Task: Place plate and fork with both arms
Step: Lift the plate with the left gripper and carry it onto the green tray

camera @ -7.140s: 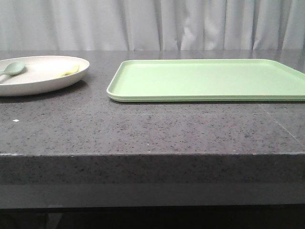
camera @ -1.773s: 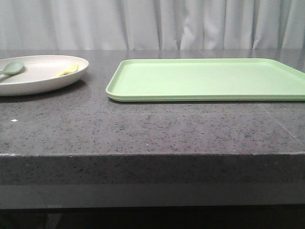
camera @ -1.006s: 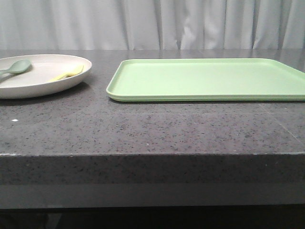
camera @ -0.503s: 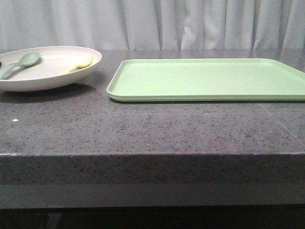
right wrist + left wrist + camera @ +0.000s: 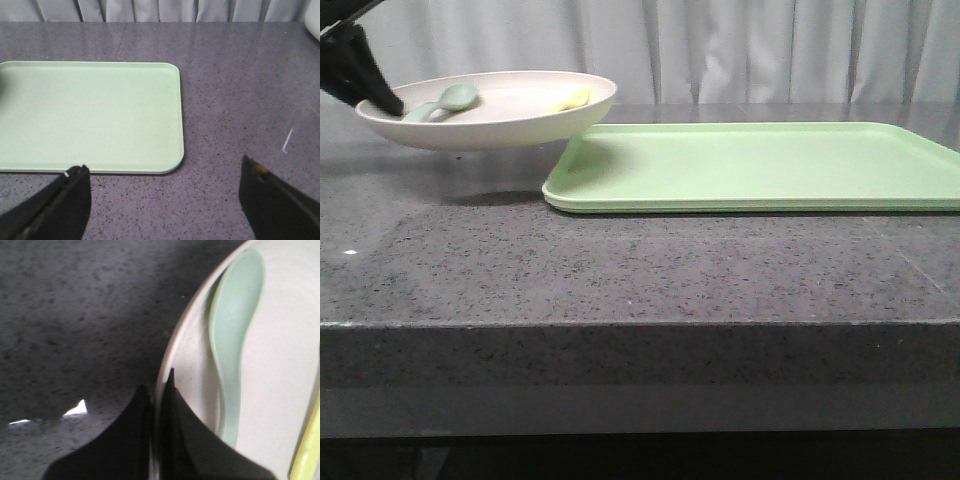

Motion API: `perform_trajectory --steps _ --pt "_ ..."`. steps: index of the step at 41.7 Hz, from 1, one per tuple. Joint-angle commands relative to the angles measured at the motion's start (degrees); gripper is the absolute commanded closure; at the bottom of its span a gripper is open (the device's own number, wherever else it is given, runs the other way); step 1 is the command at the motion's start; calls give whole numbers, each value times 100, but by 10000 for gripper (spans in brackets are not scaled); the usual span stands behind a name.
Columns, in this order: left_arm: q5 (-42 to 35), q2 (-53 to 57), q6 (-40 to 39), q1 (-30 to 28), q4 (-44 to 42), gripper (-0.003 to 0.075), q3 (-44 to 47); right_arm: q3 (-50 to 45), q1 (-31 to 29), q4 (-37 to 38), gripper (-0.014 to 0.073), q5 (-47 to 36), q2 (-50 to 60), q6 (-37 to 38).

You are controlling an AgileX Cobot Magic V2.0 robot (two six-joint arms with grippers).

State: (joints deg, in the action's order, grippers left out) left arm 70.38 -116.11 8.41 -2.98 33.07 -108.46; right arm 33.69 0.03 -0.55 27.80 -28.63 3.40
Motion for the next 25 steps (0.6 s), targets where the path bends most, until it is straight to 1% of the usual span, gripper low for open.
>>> perform_trajectory --steps 1,11,25 --pt "3 416 -605 392 180 739 -499 187 6 55 -30 -458 -52 -22" --pt "-127 206 -1620 1292 -382 739 -1133 187 6 55 -30 -458 -52 -22" --pt "-108 -662 -2553 2405 -779 739 -2378 187 6 55 -30 -459 -52 -22"
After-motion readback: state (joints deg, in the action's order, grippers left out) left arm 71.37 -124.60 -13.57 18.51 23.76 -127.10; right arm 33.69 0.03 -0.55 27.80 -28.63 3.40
